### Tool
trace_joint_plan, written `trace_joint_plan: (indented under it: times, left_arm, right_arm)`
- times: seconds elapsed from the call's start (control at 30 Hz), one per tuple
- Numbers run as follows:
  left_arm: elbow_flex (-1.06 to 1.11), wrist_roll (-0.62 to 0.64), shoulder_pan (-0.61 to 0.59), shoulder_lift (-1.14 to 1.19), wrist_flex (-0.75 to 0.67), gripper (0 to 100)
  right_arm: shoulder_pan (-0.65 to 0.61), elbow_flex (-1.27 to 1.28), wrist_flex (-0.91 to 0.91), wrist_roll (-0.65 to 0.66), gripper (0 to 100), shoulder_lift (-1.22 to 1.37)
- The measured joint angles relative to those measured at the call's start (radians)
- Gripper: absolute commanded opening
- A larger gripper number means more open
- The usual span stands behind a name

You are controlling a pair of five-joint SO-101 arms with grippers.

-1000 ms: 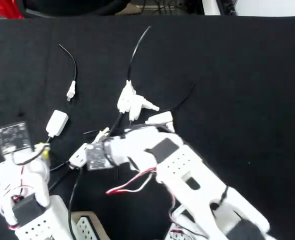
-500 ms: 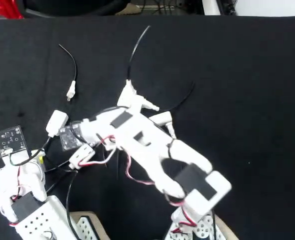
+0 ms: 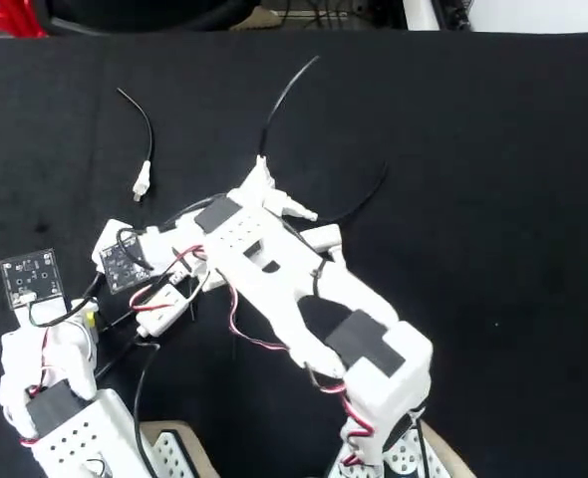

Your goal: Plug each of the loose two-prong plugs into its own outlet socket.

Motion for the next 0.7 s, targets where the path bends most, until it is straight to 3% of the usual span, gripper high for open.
trace_joint_plan:
  times: [0.37, 0.57, 0.7]
  left_arm:
    - [0.000, 0.000, 0.000, 0.000, 0.000, 22]
    - [0.000, 0.000, 0.000, 0.000, 0.000, 22]
    - [0.000, 0.000, 0.000, 0.000, 0.000, 22]
  right_arm:
    - [-0.051, 0.107, -0.321, -0.127, 12.9, -0.003]
    - [-0.052, 0.104, -0.338, -0.127, 13.0, 0.077]
    - [-0.055, 0.021, -0.224, -0.089, 13.0, 0.132]
